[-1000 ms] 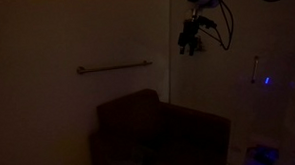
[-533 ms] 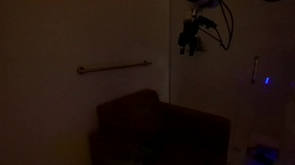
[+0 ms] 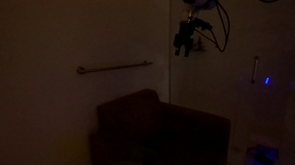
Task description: Use the towel to clean the left armrest of the chair
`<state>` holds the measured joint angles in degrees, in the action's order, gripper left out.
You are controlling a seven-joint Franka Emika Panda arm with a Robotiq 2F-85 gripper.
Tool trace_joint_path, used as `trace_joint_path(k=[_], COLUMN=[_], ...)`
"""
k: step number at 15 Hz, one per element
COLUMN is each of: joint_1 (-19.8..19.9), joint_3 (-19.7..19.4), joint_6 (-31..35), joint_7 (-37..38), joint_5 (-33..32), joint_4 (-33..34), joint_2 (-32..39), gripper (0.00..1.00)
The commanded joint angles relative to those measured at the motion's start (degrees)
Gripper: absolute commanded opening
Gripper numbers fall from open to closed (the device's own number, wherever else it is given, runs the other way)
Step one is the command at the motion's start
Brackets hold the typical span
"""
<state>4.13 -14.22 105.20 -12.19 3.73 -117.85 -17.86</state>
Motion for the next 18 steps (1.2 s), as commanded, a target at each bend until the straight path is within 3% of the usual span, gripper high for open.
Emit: trace_joint_path(k=[1, 7, 10, 13, 14, 18], joint_1=[-1.51, -4.67, -6.71, -9.07, -7.77, -8.91], joint_3=[3.73, 8.87, 11.17, 13.66, 13.29, 14.33], joint_6=[7.66, 20.39, 25.02, 24.99, 23.43, 23.63], joint_7=[0.59, -0.19, -1.39, -4.03, -0.83, -1.09], joint_5=[4.17, 11.41, 20.96, 29.04, 24.85, 27.05], joint_4=[-1.52, -1.9, -4.72, -6.53, -4.48, -5.65], joint_2=[4.04, 10.98, 11.2, 12.25, 12.44, 12.61], gripper=[1.0, 1.0, 1.0, 1.0, 1.0, 1.0])
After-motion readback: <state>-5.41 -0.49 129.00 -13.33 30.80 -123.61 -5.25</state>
